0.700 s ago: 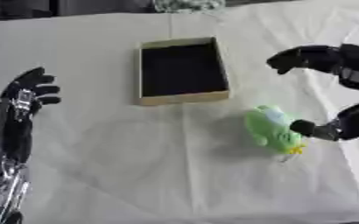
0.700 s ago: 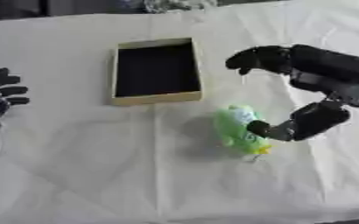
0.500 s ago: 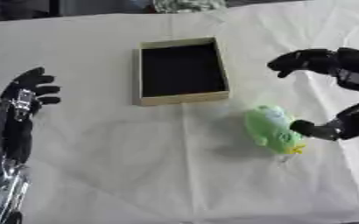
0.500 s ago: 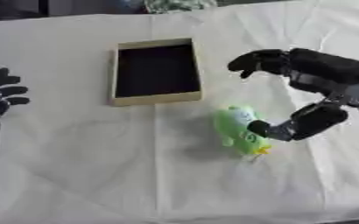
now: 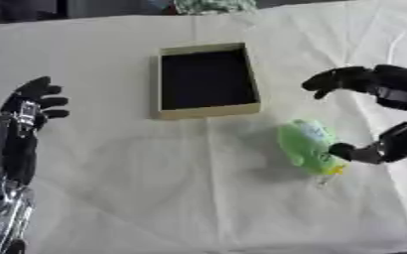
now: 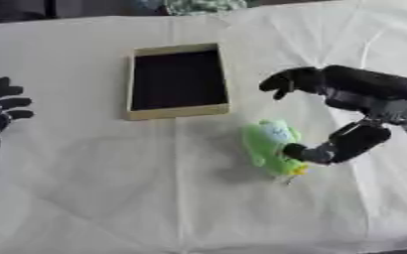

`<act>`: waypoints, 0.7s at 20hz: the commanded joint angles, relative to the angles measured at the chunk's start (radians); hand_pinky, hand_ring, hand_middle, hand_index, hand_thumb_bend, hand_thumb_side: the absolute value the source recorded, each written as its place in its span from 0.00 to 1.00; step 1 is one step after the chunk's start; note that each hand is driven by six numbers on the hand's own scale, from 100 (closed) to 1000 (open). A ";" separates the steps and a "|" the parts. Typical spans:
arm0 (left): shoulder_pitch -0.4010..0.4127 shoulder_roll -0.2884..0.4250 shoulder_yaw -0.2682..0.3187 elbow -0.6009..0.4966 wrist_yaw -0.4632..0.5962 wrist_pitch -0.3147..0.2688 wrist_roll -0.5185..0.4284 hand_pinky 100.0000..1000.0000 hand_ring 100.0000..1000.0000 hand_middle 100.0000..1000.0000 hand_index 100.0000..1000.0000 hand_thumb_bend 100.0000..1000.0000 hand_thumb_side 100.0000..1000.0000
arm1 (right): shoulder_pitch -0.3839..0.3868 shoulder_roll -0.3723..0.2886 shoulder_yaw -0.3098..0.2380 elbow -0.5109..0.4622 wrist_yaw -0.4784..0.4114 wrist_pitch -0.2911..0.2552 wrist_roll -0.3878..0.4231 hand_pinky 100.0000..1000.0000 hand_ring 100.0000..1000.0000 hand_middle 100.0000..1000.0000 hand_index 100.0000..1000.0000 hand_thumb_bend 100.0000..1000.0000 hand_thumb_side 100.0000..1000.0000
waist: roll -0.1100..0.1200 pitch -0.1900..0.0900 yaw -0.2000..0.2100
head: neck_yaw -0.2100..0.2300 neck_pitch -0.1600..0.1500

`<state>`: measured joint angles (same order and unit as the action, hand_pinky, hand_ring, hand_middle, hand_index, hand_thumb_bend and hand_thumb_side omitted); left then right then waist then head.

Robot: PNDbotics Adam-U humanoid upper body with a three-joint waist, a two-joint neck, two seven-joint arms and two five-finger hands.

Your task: Pick up objects on the table and place them in the box.

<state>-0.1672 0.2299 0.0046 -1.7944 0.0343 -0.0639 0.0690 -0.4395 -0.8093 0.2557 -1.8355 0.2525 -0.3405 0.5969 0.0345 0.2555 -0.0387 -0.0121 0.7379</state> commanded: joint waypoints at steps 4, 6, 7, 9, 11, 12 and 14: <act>-0.004 0.021 0.007 -0.009 -0.001 -0.002 -0.005 0.63 0.67 0.66 0.81 0.09 0.78 | -0.008 -0.040 0.015 0.019 -0.011 -0.007 0.041 0.83 0.80 0.91 0.99 0.26 0.30 | -0.005 -0.018 0.002 | 0.000 -0.003; -0.004 0.021 0.007 -0.009 0.000 -0.002 -0.006 0.63 0.67 0.66 0.81 0.09 0.79 | -0.007 -0.041 0.019 0.031 -0.010 -0.009 0.047 0.83 0.80 0.91 0.99 0.26 0.30 | -0.005 -0.018 0.002 | -0.001 -0.003; -0.003 0.021 0.007 -0.009 0.000 -0.002 -0.006 0.63 0.67 0.66 0.81 0.09 0.79 | -0.007 -0.041 0.022 0.037 -0.009 -0.010 0.050 0.83 0.80 0.91 0.99 0.26 0.30 | -0.005 -0.018 0.002 | -0.001 -0.003; -0.003 0.021 0.007 -0.009 0.000 -0.002 -0.006 0.63 0.67 0.66 0.81 0.09 0.79 | -0.007 -0.040 0.025 0.047 -0.008 -0.012 0.056 0.83 0.80 0.91 0.99 0.25 0.31 | -0.005 -0.018 0.002 | -0.001 -0.003; -0.003 0.021 0.006 -0.009 0.000 -0.002 -0.007 0.63 0.67 0.66 0.81 0.09 0.79 | -0.006 -0.039 0.027 0.056 -0.006 -0.013 0.060 0.83 0.80 0.91 0.99 0.25 0.32 | -0.005 -0.018 0.002 | -0.001 -0.003; -0.003 0.021 0.006 -0.009 0.000 -0.002 -0.007 0.63 0.67 0.66 0.81 0.09 0.79 | -0.006 -0.039 0.028 0.062 -0.004 -0.012 0.062 0.83 0.80 0.91 0.99 0.25 0.32 | -0.005 -0.018 0.002 | -0.001 -0.003; -0.003 0.021 0.006 -0.009 0.000 -0.002 -0.007 0.63 0.67 0.66 0.81 0.09 0.79 | -0.005 -0.037 0.029 0.079 0.003 -0.012 0.065 0.83 0.80 0.91 0.99 0.26 0.32 | -0.005 -0.018 0.002 | -0.002 -0.003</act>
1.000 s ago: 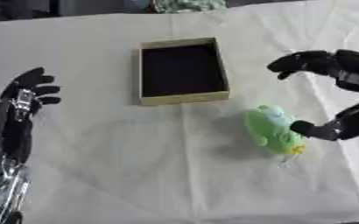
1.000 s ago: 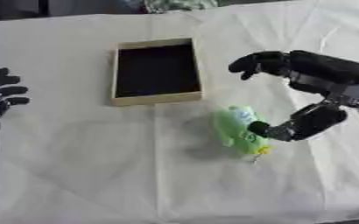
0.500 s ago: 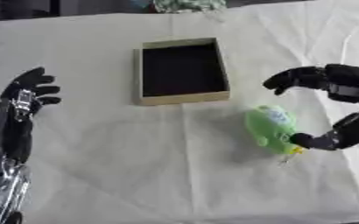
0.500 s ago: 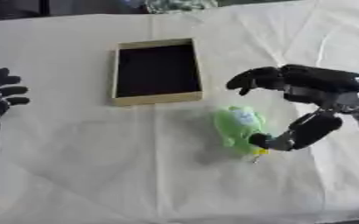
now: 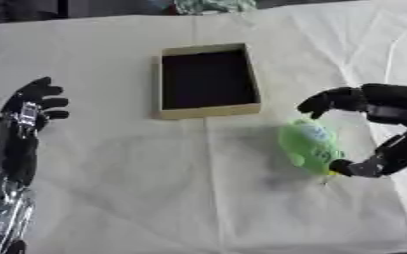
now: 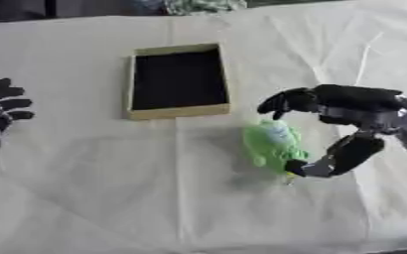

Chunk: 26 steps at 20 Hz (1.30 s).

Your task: Pick up objects on the table and place them in the box.

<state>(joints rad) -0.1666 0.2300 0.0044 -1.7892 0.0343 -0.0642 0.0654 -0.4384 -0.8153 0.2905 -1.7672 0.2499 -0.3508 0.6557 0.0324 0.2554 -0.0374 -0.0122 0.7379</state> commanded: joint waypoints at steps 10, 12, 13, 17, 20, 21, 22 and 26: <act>-0.002 0.021 0.006 -0.014 0.001 -0.002 -0.005 0.63 0.67 0.66 0.81 0.09 0.79 | -0.007 -0.021 -0.002 0.077 0.071 -0.017 -0.001 0.91 0.89 0.94 0.99 0.27 0.33 | -0.003 -0.017 0.003 | -0.001 -0.002; -0.002 0.021 0.006 -0.014 0.001 -0.002 -0.005 0.63 0.67 0.66 0.81 0.09 0.79 | -0.008 -0.019 -0.001 0.080 0.081 -0.020 -0.004 0.92 0.91 0.95 1.00 0.27 0.33 | -0.002 -0.017 0.002 | -0.001 -0.001; -0.001 0.021 0.006 -0.014 0.001 -0.001 -0.005 0.63 0.67 0.66 0.81 0.09 0.79 | -0.008 -0.017 -0.001 0.082 0.085 -0.021 -0.004 0.92 0.91 0.95 1.00 0.27 0.33 | -0.002 -0.017 0.002 | -0.001 -0.001; -0.002 0.021 0.005 -0.014 0.001 -0.001 -0.006 0.63 0.67 0.66 0.81 0.09 0.79 | -0.015 -0.014 0.006 0.087 0.095 -0.024 0.002 0.92 0.91 0.95 1.00 0.27 0.34 | -0.001 -0.017 0.002 | -0.002 -0.001; -0.001 0.020 0.005 -0.014 0.002 -0.001 -0.007 0.63 0.67 0.66 0.81 0.09 0.79 | -0.022 -0.009 0.010 0.093 0.101 -0.025 0.006 0.92 0.91 0.95 1.00 0.26 0.35 | 0.000 -0.018 0.002 | -0.004 -0.001; -0.001 0.020 0.005 -0.014 0.002 -0.001 -0.007 0.63 0.67 0.66 0.81 0.09 0.79 | -0.025 -0.007 0.011 0.095 0.103 -0.026 0.008 0.92 0.90 0.95 1.00 0.26 0.35 | 0.000 -0.018 0.002 | -0.004 -0.001; -0.001 0.020 0.005 -0.015 0.002 -0.001 -0.007 0.63 0.67 0.66 0.81 0.09 0.79 | -0.028 -0.005 0.013 0.097 0.104 -0.026 0.009 0.92 0.90 0.95 1.00 0.26 0.35 | 0.001 -0.018 0.002 | -0.004 -0.001; -0.001 0.020 0.004 -0.014 0.002 -0.001 -0.008 0.63 0.67 0.66 0.81 0.09 0.79 | -0.042 0.006 0.021 0.112 0.111 -0.028 0.015 0.91 0.90 0.95 1.00 0.26 0.35 | 0.002 -0.018 0.003 | -0.005 -0.001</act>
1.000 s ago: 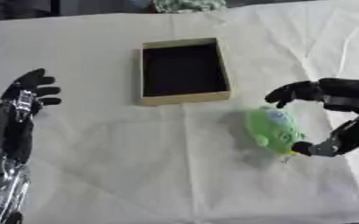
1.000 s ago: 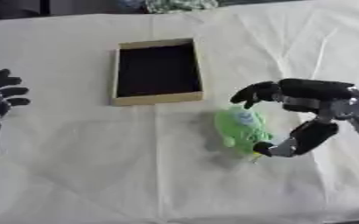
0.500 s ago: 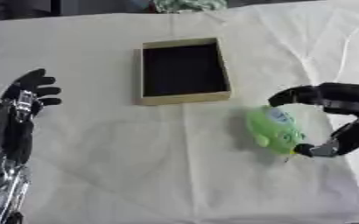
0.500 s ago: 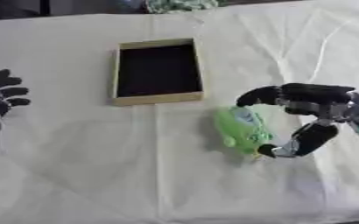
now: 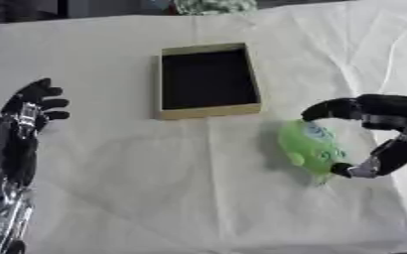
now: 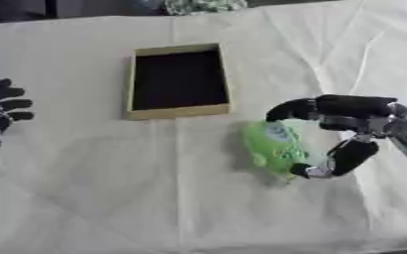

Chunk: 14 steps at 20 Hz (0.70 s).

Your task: Pick up objects on the table and place them in the box.

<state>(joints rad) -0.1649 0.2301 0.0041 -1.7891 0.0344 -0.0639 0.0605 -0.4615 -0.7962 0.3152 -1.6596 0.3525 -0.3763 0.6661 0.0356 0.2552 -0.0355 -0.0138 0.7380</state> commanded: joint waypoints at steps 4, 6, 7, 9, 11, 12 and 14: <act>-0.003 0.019 0.004 -0.015 0.002 -0.001 -0.003 0.63 0.67 0.66 0.81 0.09 0.79 | -0.028 -0.002 0.001 0.022 0.015 -0.005 0.008 0.91 0.89 0.94 1.00 0.26 0.35 | -0.001 -0.017 0.002 | -0.004 -0.001; -0.003 0.019 0.003 -0.015 0.002 -0.001 -0.004 0.63 0.67 0.66 0.81 0.09 0.79 | -0.032 0.002 0.007 0.034 0.019 -0.007 0.013 0.91 0.89 0.94 1.00 0.26 0.35 | -0.001 -0.017 0.003 | -0.005 0.000; -0.004 0.019 0.003 -0.015 0.002 -0.001 -0.005 0.63 0.67 0.66 0.81 0.09 0.79 | -0.034 0.004 0.010 0.041 0.021 -0.008 0.016 0.90 0.89 0.94 1.00 0.26 0.36 | -0.002 -0.017 0.004 | -0.005 0.000; -0.004 0.019 0.003 -0.015 0.002 -0.001 -0.005 0.63 0.67 0.66 0.81 0.09 0.79 | -0.035 0.008 0.014 0.056 0.025 -0.010 0.020 0.90 0.89 0.94 1.00 0.26 0.36 | -0.002 -0.017 0.005 | -0.005 0.000; -0.004 0.019 0.003 -0.015 0.002 -0.001 -0.005 0.63 0.67 0.66 0.81 0.09 0.79 | -0.036 0.011 0.016 0.071 0.032 -0.012 0.023 0.90 0.89 0.94 1.00 0.26 0.35 | -0.003 -0.017 0.006 | -0.005 0.000; -0.004 0.019 0.003 -0.015 0.002 -0.001 -0.005 0.63 0.67 0.66 0.81 0.09 0.79 | -0.036 0.012 0.016 0.079 0.036 -0.013 0.023 0.90 0.89 0.94 1.00 0.26 0.36 | -0.003 -0.017 0.007 | -0.006 0.000; -0.005 0.019 0.002 -0.015 0.003 -0.001 -0.006 0.63 0.67 0.66 0.81 0.09 0.79 | -0.034 0.015 0.017 0.092 0.045 -0.016 0.025 0.90 0.88 0.94 1.00 0.26 0.35 | -0.004 -0.017 0.008 | -0.006 0.000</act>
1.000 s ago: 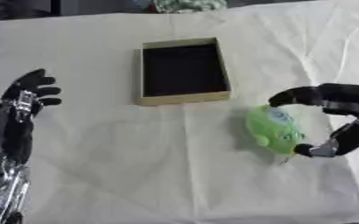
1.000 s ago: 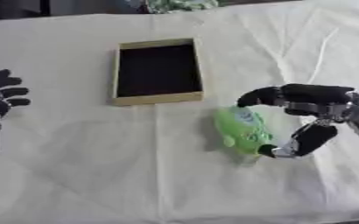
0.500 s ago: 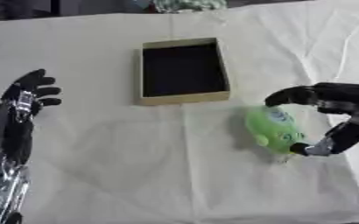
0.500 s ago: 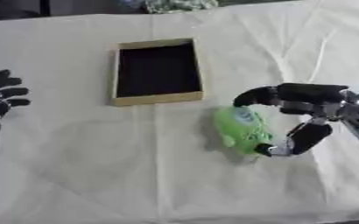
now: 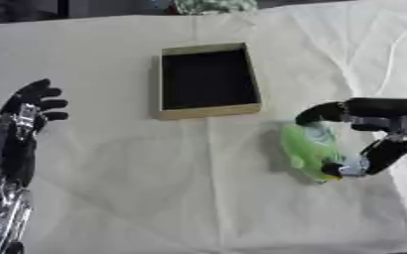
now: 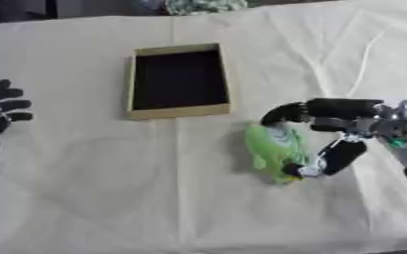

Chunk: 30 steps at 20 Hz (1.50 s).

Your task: Pick up objects on the table and place them in the box.

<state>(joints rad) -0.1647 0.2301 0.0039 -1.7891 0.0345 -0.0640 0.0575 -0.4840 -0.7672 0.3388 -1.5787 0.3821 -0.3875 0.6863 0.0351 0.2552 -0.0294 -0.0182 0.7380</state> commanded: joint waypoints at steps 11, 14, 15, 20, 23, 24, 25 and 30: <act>-0.005 0.019 0.002 -0.015 0.003 -0.002 -0.004 0.63 0.67 0.66 0.82 0.09 0.79 | -0.011 -0.005 -0.015 0.053 0.064 -0.015 -0.029 0.84 0.78 0.76 0.89 0.16 0.24 | -0.003 -0.016 0.001 | -0.001 -0.001; -0.004 0.018 0.001 -0.014 0.003 -0.001 -0.004 0.63 0.67 0.66 0.82 0.09 0.79 | -0.010 -0.004 -0.021 0.052 0.081 -0.015 -0.086 0.82 0.75 0.66 0.81 0.08 0.16 | -0.002 -0.016 0.000 | 0.000 -0.001; -0.004 0.018 0.001 -0.014 0.003 -0.001 -0.004 0.63 0.67 0.66 0.82 0.09 0.79 | -0.009 -0.004 -0.022 0.051 0.086 -0.016 -0.109 0.81 0.73 0.59 0.75 0.04 0.12 | -0.002 -0.016 -0.001 | 0.000 -0.001; -0.002 0.018 0.002 -0.014 0.003 -0.001 -0.004 0.63 0.67 0.66 0.82 0.09 0.79 | -0.006 -0.008 -0.030 0.036 0.095 -0.017 -0.252 0.77 0.67 0.48 0.56 0.00 0.02 | 0.000 -0.017 -0.003 | 0.001 -0.001; -0.002 0.019 0.002 -0.015 0.003 -0.001 -0.004 0.63 0.67 0.66 0.82 0.08 0.79 | 0.000 -0.017 -0.038 0.004 0.094 -0.016 -0.331 0.76 0.64 0.44 0.48 0.00 0.00 | 0.000 -0.017 -0.004 | 0.002 -0.001; -0.002 0.019 0.003 -0.015 0.003 -0.001 -0.004 0.63 0.67 0.66 0.82 0.08 0.79 | 0.002 -0.022 -0.040 -0.012 0.091 -0.015 -0.349 0.76 0.64 0.44 0.48 0.00 0.00 | -0.001 -0.017 -0.004 | 0.003 -0.001; -0.002 0.019 0.003 -0.015 0.003 -0.001 -0.004 0.63 0.67 0.66 0.82 0.08 0.79 | 0.003 -0.027 -0.043 -0.030 0.088 -0.013 -0.361 0.76 0.64 0.44 0.48 0.00 0.06 | -0.001 -0.017 -0.004 | 0.003 -0.001; -0.001 0.021 0.004 -0.016 0.002 -0.001 -0.003 0.63 0.67 0.66 0.82 0.08 0.79 | -0.018 -0.061 -0.061 -0.128 0.057 0.001 -0.373 0.77 0.65 0.44 0.48 0.00 0.00 | -0.002 -0.018 -0.004 | 0.005 0.000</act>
<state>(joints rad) -0.1625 0.2301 0.0036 -1.7891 0.0356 -0.0635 0.0561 -0.4853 -0.7857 0.2974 -1.6670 0.4516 -0.3905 0.3206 0.0358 0.2527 -0.0334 -0.0160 0.7381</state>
